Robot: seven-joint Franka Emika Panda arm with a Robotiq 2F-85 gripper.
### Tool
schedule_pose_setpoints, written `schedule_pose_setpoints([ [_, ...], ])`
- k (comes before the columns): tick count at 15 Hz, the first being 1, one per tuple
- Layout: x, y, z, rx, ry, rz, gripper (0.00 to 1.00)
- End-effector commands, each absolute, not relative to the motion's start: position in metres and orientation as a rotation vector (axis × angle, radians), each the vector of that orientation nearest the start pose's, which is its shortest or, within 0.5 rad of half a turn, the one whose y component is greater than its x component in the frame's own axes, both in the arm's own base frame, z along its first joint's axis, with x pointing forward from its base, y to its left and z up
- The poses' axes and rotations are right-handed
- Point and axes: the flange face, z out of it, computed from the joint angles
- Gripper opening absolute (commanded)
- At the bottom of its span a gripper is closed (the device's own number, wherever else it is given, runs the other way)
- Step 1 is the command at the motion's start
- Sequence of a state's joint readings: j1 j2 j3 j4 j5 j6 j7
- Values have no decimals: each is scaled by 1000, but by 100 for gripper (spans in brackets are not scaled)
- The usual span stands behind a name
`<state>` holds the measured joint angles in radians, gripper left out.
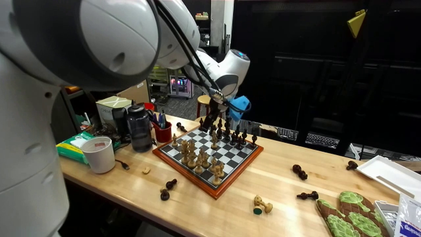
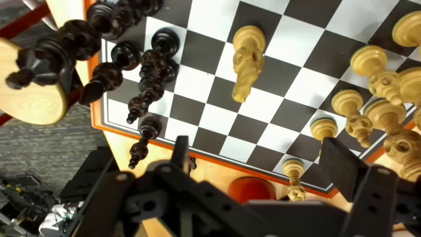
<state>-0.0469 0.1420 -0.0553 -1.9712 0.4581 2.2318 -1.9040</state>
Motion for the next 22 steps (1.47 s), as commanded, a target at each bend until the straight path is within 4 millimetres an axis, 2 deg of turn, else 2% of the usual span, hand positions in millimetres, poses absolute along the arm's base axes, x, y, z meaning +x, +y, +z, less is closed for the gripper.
schedule_pose_setpoints([
  [1, 598, -16, 442, -2347, -2139, -464, 100],
  [4, 602, -6, 448, -2565, -2073, -398, 100],
  [10, 602, 0, 449, -2980, -1752, -177, 100],
  [11, 606, -3, 441, -2880, -1837, -235, 100],
  [16, 606, -3, 437, -2892, -1820, -220, 100],
  [22, 620, 2, 439, -3107, -1508, -357, 100],
])
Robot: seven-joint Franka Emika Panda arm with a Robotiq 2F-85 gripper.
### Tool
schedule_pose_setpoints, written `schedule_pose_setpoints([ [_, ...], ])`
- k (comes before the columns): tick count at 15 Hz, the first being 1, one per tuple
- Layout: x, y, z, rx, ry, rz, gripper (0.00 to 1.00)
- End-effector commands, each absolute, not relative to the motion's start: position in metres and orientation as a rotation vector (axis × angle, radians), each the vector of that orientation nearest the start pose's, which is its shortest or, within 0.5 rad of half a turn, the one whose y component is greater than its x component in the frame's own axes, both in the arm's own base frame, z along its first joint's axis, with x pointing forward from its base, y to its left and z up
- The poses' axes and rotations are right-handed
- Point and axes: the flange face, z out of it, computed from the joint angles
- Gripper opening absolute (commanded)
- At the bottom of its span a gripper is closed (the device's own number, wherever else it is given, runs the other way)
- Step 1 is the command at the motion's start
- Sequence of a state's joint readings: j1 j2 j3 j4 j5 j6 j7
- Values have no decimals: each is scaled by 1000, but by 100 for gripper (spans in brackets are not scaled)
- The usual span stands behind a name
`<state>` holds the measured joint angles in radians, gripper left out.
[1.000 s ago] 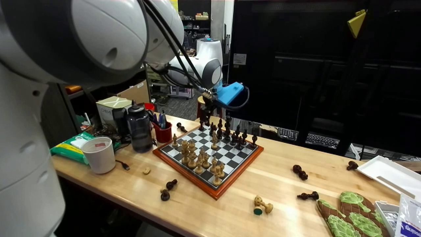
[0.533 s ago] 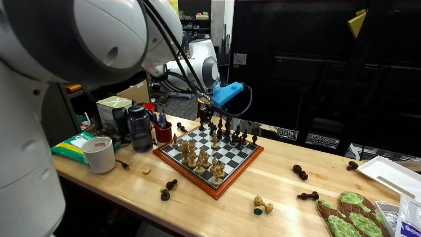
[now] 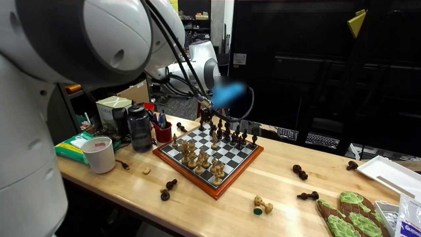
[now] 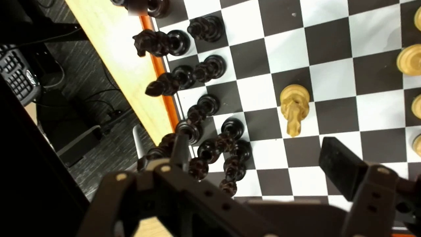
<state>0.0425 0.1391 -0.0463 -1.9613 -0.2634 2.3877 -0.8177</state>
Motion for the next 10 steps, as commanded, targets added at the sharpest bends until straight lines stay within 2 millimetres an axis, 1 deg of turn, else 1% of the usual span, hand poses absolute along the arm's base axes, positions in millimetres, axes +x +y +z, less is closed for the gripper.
schedule_pose_setpoints([
  [1, 621, 4, 438, -3136, -1451, -351, 100],
  [7, 621, 10, 431, -3267, -1075, -313, 100],
  [10, 622, 12, 425, -3297, -941, -304, 100],
])
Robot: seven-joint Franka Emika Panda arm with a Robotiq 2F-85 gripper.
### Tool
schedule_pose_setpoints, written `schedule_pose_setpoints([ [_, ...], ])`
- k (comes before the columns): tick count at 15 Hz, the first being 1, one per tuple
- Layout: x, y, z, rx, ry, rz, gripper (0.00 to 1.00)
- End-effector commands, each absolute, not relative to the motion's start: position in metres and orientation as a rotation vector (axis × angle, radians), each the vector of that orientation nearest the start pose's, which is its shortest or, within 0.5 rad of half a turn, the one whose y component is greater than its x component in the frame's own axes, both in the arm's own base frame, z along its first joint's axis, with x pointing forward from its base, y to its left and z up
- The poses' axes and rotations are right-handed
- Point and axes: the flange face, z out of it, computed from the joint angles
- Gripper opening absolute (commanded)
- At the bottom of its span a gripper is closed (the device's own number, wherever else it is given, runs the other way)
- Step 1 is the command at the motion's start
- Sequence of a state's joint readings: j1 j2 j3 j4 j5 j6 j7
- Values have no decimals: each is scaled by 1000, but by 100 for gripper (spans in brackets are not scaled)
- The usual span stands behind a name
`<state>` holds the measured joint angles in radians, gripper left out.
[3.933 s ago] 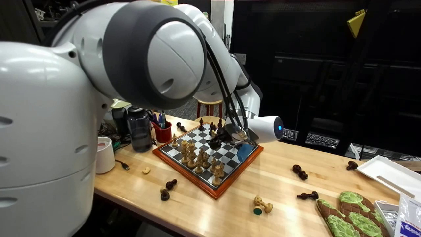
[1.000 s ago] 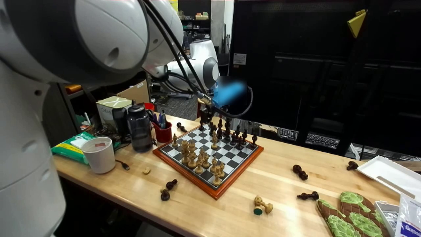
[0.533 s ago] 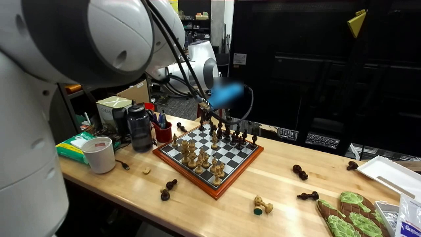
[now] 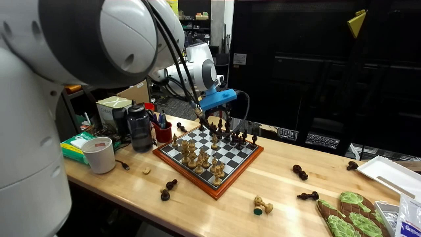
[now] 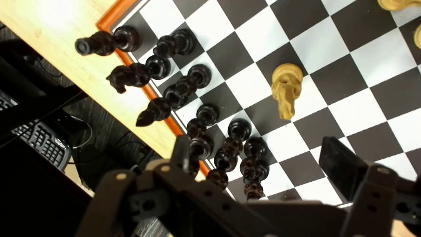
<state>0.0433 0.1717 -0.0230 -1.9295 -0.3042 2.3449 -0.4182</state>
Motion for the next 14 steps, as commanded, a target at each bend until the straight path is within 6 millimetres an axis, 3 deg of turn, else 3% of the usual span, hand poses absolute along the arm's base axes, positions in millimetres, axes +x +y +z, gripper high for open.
schedule_pose_setpoints([
  [1, 621, 12, 423, -3304, -896, -295, 100],
  [7, 617, 11, 409, -3332, -617, -257, 100],
  [14, 620, 8, 403, -3325, -661, -262, 100],
])
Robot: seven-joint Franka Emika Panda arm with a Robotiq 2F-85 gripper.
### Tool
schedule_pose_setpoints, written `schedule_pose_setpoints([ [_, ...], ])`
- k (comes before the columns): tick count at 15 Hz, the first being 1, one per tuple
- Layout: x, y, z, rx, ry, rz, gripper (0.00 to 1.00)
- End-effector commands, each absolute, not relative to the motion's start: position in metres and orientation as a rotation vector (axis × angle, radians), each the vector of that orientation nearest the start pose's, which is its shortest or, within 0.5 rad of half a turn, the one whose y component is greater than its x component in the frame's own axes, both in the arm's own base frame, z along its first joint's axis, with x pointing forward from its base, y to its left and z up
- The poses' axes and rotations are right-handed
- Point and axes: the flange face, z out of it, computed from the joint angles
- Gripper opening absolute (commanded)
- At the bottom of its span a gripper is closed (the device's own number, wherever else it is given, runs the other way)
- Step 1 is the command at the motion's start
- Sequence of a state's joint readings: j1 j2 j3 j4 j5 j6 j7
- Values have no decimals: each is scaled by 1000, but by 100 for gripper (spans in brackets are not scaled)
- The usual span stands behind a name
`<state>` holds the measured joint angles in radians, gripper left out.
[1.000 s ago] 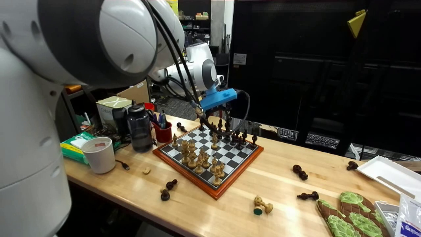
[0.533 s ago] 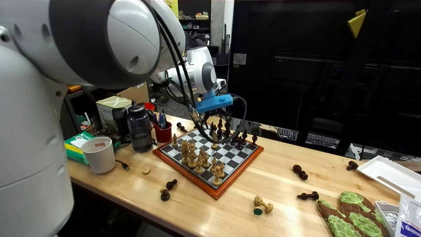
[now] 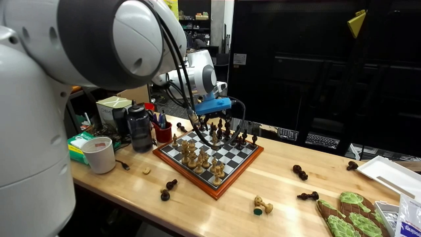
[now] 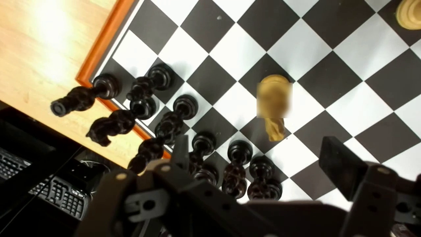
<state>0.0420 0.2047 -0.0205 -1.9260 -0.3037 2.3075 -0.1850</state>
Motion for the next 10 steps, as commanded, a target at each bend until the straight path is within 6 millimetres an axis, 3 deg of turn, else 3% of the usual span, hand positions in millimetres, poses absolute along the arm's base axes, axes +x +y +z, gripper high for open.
schedule_pose_setpoints([
  [1, 622, 6, 403, -3316, -632, -260, 100],
  [10, 622, 0, 390, -3230, -354, -197, 100],
])
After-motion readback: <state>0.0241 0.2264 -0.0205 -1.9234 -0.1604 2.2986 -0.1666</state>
